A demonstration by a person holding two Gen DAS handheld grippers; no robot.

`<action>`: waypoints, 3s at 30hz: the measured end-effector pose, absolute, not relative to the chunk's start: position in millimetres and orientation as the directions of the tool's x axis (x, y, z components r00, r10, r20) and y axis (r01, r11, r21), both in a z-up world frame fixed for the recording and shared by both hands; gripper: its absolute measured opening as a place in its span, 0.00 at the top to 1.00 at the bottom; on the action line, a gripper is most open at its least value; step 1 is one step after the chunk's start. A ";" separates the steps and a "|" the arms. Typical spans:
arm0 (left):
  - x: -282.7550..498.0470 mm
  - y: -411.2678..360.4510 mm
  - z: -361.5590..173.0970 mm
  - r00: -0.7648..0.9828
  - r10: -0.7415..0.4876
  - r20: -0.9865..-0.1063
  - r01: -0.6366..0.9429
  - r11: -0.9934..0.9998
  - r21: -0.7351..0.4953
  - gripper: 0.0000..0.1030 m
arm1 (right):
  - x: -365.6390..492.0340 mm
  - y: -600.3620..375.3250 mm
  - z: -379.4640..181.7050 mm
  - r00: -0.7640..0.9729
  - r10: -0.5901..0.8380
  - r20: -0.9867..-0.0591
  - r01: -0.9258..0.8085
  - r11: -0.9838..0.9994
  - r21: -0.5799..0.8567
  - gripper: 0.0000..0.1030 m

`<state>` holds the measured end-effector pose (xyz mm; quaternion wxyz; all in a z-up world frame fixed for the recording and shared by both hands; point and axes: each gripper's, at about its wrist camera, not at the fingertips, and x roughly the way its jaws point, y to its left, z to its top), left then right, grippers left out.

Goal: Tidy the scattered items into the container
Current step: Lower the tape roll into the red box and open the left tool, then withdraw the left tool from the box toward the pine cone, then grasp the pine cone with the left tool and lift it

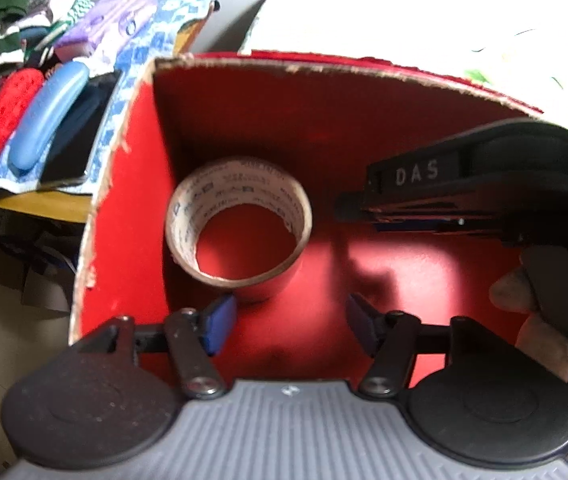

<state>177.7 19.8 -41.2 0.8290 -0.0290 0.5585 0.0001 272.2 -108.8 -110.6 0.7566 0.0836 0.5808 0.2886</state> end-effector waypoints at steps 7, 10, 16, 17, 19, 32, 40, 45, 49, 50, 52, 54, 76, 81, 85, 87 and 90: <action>168.7 10.8 -25.6 0.420 0.019 -0.907 -0.010 1.000 0.016 0.34 | 253.5 -114.3 -84.0 0.231 0.528 -0.818 -0.409 0.815 0.410 0.67; 168.8 12.5 -27.3 0.425 0.005 -0.905 -0.020 1.000 -0.004 0.34 | 247.4 -125.0 -84.0 0.238 0.540 -0.807 -0.426 0.805 0.413 0.67; 161.9 9.2 -27.8 0.426 0.031 -0.904 -0.029 0.999 0.021 0.34 | 239.2 -124.5 -89.7 0.326 0.492 -0.807 -0.430 0.837 0.337 0.67; 161.0 9.0 -28.8 0.422 0.037 -0.906 -0.039 0.999 0.022 0.35 | 240.0 -130.0 -89.2 0.335 0.496 -0.801 -0.419 0.840 0.345 0.66; 159.4 8.5 -30.2 0.417 0.049 -0.908 -0.056 0.998 0.028 0.35 | 240.9 -130.7 -90.2 0.354 0.489 -0.797 -0.413 0.847 0.336 0.66; 129.7 12.2 -5.1 0.501 0.028 -0.865 -0.058 0.998 -0.001 0.34 | 234.0 -147.1 -83.9 0.426 0.533 -0.731 -0.410 0.834 0.369 0.67; 90.3 42.7 35.6 0.618 0.002 -0.786 -0.049 0.998 -0.036 0.32 | 197.9 -170.1 -54.1 0.487 0.547 -0.681 -0.376 0.835 0.402 0.67; 58.2 61.6 44.7 0.642 -0.065 -0.764 0.033 0.998 -0.057 0.27 | 164.6 -180.0 -37.9 0.514 0.556 -0.653 -0.369 0.830 0.417 0.67; 27.4 70.2 45.2 0.645 -0.098 -0.758 0.118 0.993 -0.028 0.28 | 133.0 -185.3 -25.9 0.538 0.571 -0.621 -0.393 0.821 0.415 0.67; 18.7 71.3 45.0 0.649 -0.107 -0.753 0.141 0.990 -0.019 0.28 | 124.9 -186.7 -23.0 0.548 0.568 -0.614 -0.401 0.823 0.403 0.67; 3.5 74.9 42.5 0.646 -0.141 -0.750 0.194 0.981 -0.017 0.28 | 108.3 -189.3 -19.5 0.558 0.565 -0.607 -0.423 0.824 0.378 0.67; -7.8 78.8 34.7 0.626 -0.187 -0.757 0.248 0.968 -0.035 0.26 | 93.2 -190.9 -19.5 0.554 0.572 -0.605 -0.441 0.818 0.370 0.67; -27.9 60.1 -56.8 0.345 -0.483 -0.805 0.544 0.802 -0.248 0.07 | 18.0 -175.8 -98.9 0.333 0.518 -0.788 -0.385 0.838 0.388 0.67; -22.3 58.3 -71.6 0.318 -0.487 -0.814 0.552 0.793 -0.259 0.17 | 16.6 -172.1 -110.1 0.308 0.492 -0.814 -0.379 0.848 0.369 0.67; -17.7 56.7 -79.4 0.289 -0.517 -0.806 0.557 0.775 -0.298 0.25 | 18.4 -172.1 -112.2 0.304 0.489 -0.817 -0.374 0.851 0.370 0.59; -13.5 55.0 -85.2 0.276 -0.522 -0.807 0.550 0.775 -0.313 0.33 | 20.0 -172.0 -114.5 0.291 0.495 -0.818 -0.367 0.848 0.383 0.57; -8.3 52.0 -95.1 0.232 -0.534 -0.813 0.537 0.767 -0.351 0.52 | 21.6 -173.0 -117.0 0.274 0.508 -0.817 -0.361 0.841 0.402 0.55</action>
